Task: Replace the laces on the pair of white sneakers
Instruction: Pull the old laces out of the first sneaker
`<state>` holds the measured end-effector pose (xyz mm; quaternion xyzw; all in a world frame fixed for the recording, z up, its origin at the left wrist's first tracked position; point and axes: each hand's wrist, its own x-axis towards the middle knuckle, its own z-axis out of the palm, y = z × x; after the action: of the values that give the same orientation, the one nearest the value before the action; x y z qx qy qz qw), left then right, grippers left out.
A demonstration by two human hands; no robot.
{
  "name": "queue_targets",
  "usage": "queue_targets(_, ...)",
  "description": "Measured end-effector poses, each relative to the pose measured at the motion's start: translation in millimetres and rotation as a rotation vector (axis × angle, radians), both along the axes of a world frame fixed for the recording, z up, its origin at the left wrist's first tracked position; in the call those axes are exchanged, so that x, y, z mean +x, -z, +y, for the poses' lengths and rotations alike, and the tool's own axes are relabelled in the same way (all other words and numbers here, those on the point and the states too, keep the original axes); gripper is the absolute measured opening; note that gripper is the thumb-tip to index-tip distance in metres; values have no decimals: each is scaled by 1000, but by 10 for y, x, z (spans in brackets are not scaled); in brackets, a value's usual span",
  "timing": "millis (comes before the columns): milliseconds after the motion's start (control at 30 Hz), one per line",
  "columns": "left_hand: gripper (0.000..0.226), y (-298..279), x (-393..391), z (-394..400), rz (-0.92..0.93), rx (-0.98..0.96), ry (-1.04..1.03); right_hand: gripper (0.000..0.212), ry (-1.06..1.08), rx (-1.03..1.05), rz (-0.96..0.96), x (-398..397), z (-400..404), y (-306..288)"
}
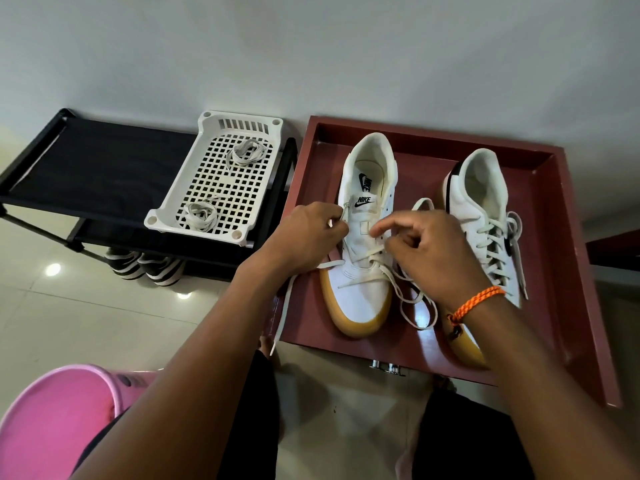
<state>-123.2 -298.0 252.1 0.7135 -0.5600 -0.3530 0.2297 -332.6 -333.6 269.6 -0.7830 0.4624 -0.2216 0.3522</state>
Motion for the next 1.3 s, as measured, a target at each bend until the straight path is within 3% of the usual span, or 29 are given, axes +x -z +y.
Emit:
queue_targets(200, 33, -12, -5, -4, 2, -4, 5, 9, -158, -98, 299, 184, 174, 126)
queue_targets(333, 33, 3, 18, -2, 19, 0, 3, 15, -159, 15, 88, 23, 25, 4)
queue_targets(500, 32, -14, -6, 2, 8, -3, 9, 16, 22, -37, -93, -144, -100, -49)
queue_targets(567, 33, -10, -11, -4, -12, -11, 18, 19, -18, -24, -54, -65, -47, -5)
queue_targets(633, 33, -18, -14, -2, -17, -14, 22, 22, -115, -18, 105, 54, 62, 66)
queue_targets(733, 33, -42, -20, 2, -11, -7, 25, 13, -181, -96, 279, 175, 178, 135)
queue_targets(867, 32, -37, -20, 7, -22, -20, 26, 9, -166, -45, 210, 150, 112, 113)
queue_targets(1100, 32, -11, -17, -6, -16, -9, 9, 13, 46, -9, -27, -78, -70, 8)
queue_targets(1300, 34, -27, -23, -8, -13, 6, 13, 15, -132, -55, 198, 132, 128, 97)
